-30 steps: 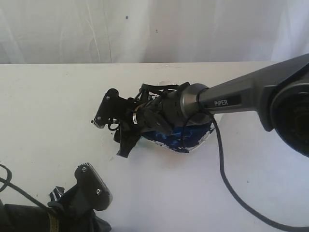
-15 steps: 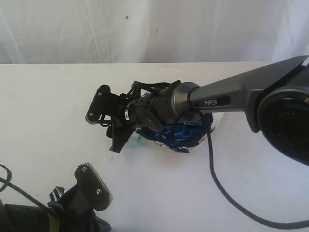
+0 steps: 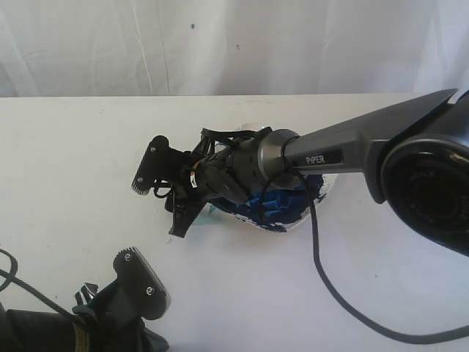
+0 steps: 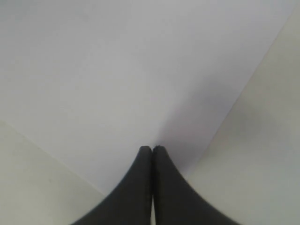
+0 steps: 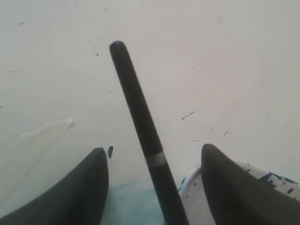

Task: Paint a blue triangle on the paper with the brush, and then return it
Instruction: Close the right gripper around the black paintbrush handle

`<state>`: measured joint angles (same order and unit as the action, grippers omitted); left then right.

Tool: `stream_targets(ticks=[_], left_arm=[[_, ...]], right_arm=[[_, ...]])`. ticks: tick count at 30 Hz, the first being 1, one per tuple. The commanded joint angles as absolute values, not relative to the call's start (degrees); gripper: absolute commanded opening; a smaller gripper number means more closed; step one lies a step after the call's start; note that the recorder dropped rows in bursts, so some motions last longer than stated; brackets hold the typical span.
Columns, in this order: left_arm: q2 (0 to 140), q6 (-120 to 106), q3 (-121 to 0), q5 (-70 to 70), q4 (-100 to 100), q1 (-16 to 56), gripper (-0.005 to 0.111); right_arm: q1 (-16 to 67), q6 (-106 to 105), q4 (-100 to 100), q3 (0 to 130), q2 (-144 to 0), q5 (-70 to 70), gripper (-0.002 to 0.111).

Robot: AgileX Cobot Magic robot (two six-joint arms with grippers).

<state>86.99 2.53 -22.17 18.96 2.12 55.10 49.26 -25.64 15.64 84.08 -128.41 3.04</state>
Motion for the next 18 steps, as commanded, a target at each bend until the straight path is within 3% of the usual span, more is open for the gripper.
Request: stream_targets(ticks=[1,5,11,18], left_arm=[[87.27,2.56,-21.75,17.07,2.52,54.91,0.0],[87.27,2.56,-21.75,17.07,2.52,54.91,0.0],[87.27,2.56,-21.75,17.07,2.52,54.91,0.0],[87.27,2.56,-21.75,17.07,2.52,54.91,0.0]], right_arm=[[49.24,-25.89,16.13,84.67,-128.66,3.33,0.054],[49.24,-25.89,16.13,84.9,-128.76,1.68,0.054],[49.24,-25.89,16.25,84.9,-128.76,1.69,0.042],[49.24,-25.89,16.52,84.9,-128.76,1.69,0.038]])
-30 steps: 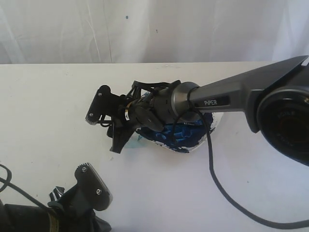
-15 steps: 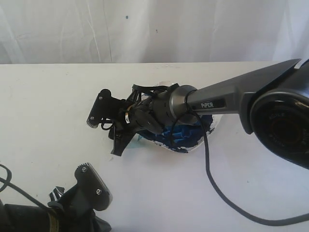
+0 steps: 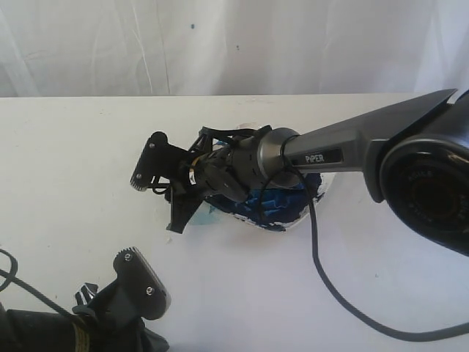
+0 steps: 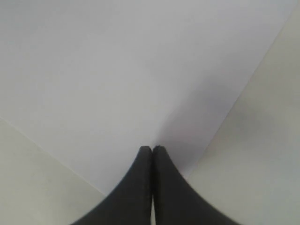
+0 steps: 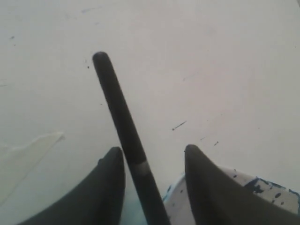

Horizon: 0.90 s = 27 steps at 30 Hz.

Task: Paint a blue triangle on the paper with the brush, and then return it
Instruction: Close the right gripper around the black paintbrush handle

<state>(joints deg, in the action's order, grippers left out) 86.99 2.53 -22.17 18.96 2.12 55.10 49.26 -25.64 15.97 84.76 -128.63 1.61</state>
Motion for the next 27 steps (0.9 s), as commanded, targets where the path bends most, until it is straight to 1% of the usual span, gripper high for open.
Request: stream_targets(ticks=[1,2,5,7,10,14,15,19,24,27], left_arm=[[87.27,2.56,-21.75,17.07,2.52,54.91,0.0],[87.27,2.56,-21.75,17.07,2.52,54.91,0.0],[87.27,2.56,-21.75,17.07,2.52,54.91,0.0],[87.27,2.56,-21.75,17.07,2.52,54.91,0.0],[87.27,2.56,-21.75,17.07,2.52,54.91,0.0],[87.27,2.56,-21.75,17.07,2.52,54.91,0.0],[87.27,2.56,-21.75,17.07,2.52,54.91,0.0],[87.27,2.56,-21.75,17.07,2.52,54.91,0.0],[87.27,2.56,-21.75,17.07,2.52,54.91,0.0],[87.27,2.56,-21.75,17.07,2.52,54.91,0.0]], right_arm=[[49.24,-25.89,16.52,84.9,-128.76,1.69,0.038],[49.24,-25.89,16.52,84.9,-128.76,1.69,0.038],[49.24,-25.89,16.52,84.9,-128.76,1.69,0.028],[49.24,-25.89,16.62,84.9,-128.76,1.69,0.026],[49.24,-25.89,17.0,84.9,-128.76,1.69,0.026],[49.24,-25.89,17.0,84.9,-128.76,1.69,0.016],[49.24,-25.89,17.0,84.9,-128.76,1.69,0.015],[49.24,-25.89,17.0,84.9,-128.76,1.58,0.016],[49.24,-25.89,17.0,85.27,-128.76,1.26,0.03],[49.24,-25.89,17.0,86.02,-128.76,1.36,0.036]])
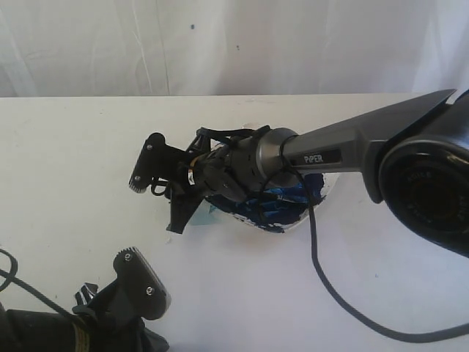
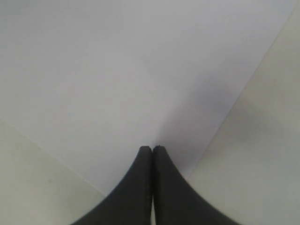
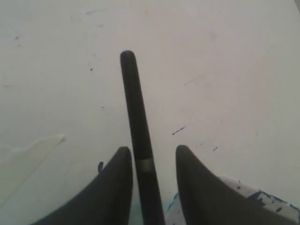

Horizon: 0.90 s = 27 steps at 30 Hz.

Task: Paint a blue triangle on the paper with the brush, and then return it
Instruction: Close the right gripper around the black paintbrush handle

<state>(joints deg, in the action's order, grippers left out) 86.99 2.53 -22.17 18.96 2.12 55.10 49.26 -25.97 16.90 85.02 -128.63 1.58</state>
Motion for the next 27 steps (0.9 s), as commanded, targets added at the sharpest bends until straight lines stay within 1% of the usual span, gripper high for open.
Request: stream_targets(ticks=[1,8,27], left_arm=[[87.27,2.56,-21.75,17.07,2.52,54.91,0.0],[87.27,2.56,-21.75,17.07,2.52,54.91,0.0],[87.27,2.56,-21.75,17.07,2.52,54.91,0.0]], right_arm=[[49.24,-25.89,17.0,86.17,-128.76,1.49,0.037],[49.93,-25.89,18.07,86.17,-129.04,3.62,0.037],[50.44,-25.89,18.18,86.17,-129.48,2.53,0.036]])
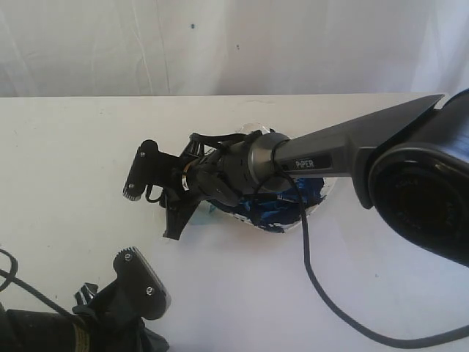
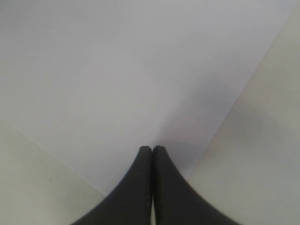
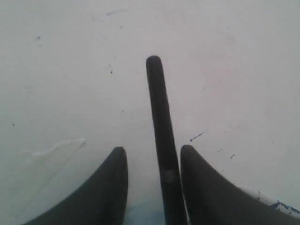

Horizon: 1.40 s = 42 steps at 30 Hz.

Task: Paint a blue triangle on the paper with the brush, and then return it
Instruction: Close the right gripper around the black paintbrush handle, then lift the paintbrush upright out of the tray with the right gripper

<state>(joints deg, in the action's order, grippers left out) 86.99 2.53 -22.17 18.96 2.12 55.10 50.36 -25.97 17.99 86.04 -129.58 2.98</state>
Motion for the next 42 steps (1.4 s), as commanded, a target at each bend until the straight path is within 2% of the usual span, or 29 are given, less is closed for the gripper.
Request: stream_targets(ticks=[1,3,9,23,30,42], left_arm=[[87.27,2.56,-21.75,17.07,2.52,54.91,0.0],[87.27,2.56,-21.75,17.07,2.52,54.91,0.0],[87.27,2.56,-21.75,17.07,2.52,54.91,0.0],[87.27,2.56,-21.75,17.07,2.52,54.91,0.0],[87.27,2.56,-21.75,17.07,2.52,54.91,0.0],[87.27,2.56,-21.75,17.07,2.52,54.91,0.0]], right_arm=[[50.44,-25.89,18.18,86.34,-129.48,2.54,0.036],[50.44,-25.78,18.04,86.95,-129.71,3.47,0.035],[50.44,-25.46,18.04,90.27,-130.66,5.64,0.024],[50.44,-25.46,18.04,90.82,-130.86,8.39,0.024],[50.77,-25.46,18.04,90.82,-130.86,7.64,0.008],[50.77,-21.75,17.69,90.82,-126.65,5.89,0.007]])
